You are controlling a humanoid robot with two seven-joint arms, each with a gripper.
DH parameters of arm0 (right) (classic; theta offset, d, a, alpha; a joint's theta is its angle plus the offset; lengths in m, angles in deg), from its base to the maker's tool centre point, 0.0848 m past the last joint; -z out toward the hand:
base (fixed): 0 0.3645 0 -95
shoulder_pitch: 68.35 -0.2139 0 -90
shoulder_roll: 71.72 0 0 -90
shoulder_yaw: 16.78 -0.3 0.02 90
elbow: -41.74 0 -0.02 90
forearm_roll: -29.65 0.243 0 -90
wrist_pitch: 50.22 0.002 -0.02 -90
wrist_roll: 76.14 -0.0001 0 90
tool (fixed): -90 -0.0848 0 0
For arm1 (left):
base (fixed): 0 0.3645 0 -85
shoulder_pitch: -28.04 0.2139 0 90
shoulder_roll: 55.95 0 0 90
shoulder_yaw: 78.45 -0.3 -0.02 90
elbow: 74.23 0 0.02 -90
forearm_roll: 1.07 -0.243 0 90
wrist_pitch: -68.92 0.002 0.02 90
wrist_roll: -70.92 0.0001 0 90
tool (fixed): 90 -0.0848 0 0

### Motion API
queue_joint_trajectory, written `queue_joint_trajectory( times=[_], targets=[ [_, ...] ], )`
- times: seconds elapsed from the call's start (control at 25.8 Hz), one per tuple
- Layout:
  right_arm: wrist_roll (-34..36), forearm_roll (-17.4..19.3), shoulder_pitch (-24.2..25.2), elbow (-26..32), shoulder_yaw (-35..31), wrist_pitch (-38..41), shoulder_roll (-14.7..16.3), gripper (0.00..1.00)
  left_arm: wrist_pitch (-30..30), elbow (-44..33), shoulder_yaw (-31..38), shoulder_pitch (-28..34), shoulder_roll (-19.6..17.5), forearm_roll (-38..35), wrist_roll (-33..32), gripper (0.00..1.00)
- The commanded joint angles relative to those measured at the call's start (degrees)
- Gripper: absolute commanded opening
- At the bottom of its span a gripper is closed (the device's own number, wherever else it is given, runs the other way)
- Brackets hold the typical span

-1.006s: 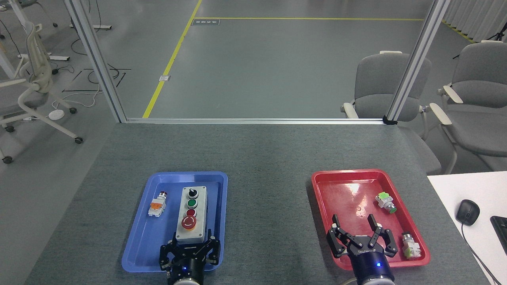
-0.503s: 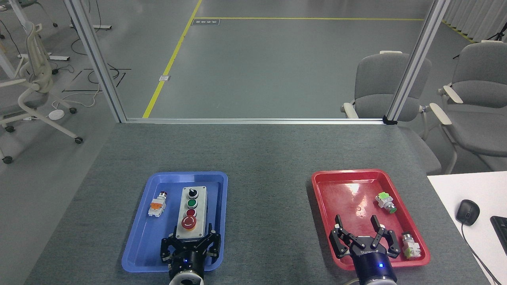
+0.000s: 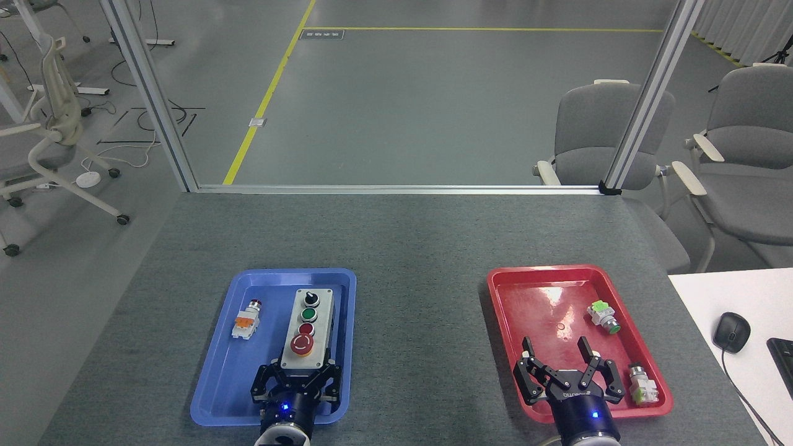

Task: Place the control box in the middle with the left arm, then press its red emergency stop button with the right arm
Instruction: 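Lower the left gripper and grasp the near end of the control box, then drag the control box out of the blue tray toward the table middle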

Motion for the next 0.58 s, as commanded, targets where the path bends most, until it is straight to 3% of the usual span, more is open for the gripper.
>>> queue_joint_trajectory(
  times=[0.0,0.19,0.54],
  targets=[
    [-0.1,0.0,0.0,0.0,0.0,0.3,0.0,0.98,-1.2,-1.0,0.1,-0.1,-0.9,-0.2,0.2,0.0],
    [-0.1,0.0,-0.4,-0.1,0.0,0.2,-0.1,0.98,-1.2,-5.8,0.4,0.0,-2.8,0.0,0.2,0.0],
    [-0.5,0.1,-1.4,-0.2,0.0,0.3,-0.3,0.98,-0.8,-16.9,-1.2,2.4,-1.2,-0.7,-0.5,0.0]
  ],
)
